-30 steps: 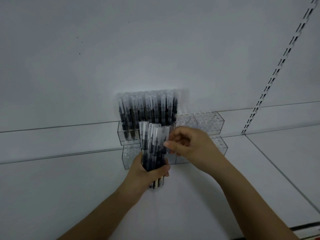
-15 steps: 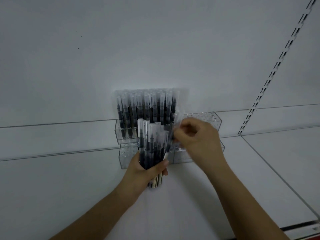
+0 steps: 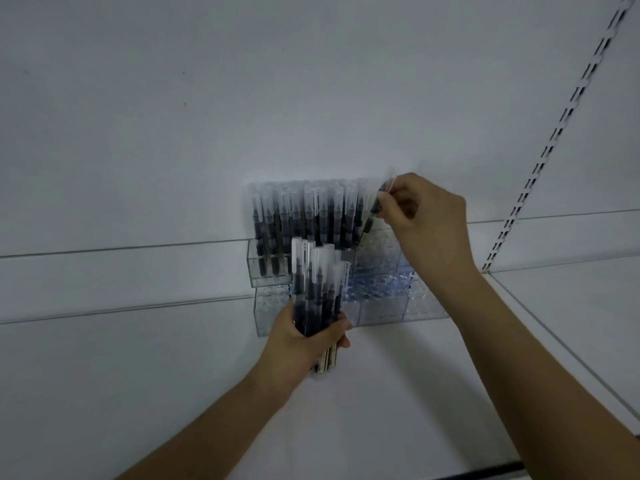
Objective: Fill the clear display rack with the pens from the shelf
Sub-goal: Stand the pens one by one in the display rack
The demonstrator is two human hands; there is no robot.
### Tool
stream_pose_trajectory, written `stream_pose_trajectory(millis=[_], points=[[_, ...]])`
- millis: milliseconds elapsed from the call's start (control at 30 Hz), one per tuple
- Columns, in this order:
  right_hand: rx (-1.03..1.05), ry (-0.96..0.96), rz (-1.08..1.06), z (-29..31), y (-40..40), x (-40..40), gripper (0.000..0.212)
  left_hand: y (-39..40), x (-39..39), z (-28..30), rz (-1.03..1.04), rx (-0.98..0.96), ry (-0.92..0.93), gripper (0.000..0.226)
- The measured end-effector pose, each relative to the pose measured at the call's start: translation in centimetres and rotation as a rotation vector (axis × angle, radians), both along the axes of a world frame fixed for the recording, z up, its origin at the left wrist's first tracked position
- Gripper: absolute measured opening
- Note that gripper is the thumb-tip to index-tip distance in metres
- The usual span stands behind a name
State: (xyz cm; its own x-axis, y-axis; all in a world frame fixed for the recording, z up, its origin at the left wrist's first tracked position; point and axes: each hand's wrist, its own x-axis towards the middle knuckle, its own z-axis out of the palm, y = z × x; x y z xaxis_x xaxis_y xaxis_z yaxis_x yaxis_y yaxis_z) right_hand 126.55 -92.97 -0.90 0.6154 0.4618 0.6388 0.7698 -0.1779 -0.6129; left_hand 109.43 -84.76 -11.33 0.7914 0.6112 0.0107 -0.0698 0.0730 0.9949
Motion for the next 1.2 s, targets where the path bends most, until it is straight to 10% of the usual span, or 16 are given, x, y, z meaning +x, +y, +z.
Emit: stream_pose_trajectory(millis=[467,767,1033,1200], points=[[-0.395,-0.110,-0.043,-0.4,1.1,0.2,0.025,0.0,0.0,0.2,-0.035,0.035,-0.033,0.012],[-0.240,0.304,0.199,-4.4,-1.8,-3.9,0.019,0.4,0.1,0.1,-0.026,-0.019,-0.067,0.009],[-0.211,0.329,0.267,-5.7,-1.6,-4.4,0.017,0.3,0.4,0.0,-0.037,-0.036,-0.083,0.013],[0.160,0.320,0.095,-2.4,-2.4,-3.6,0.015,0.3,0.3,-0.2,-0.032,-0.003,-0.069,0.006]])
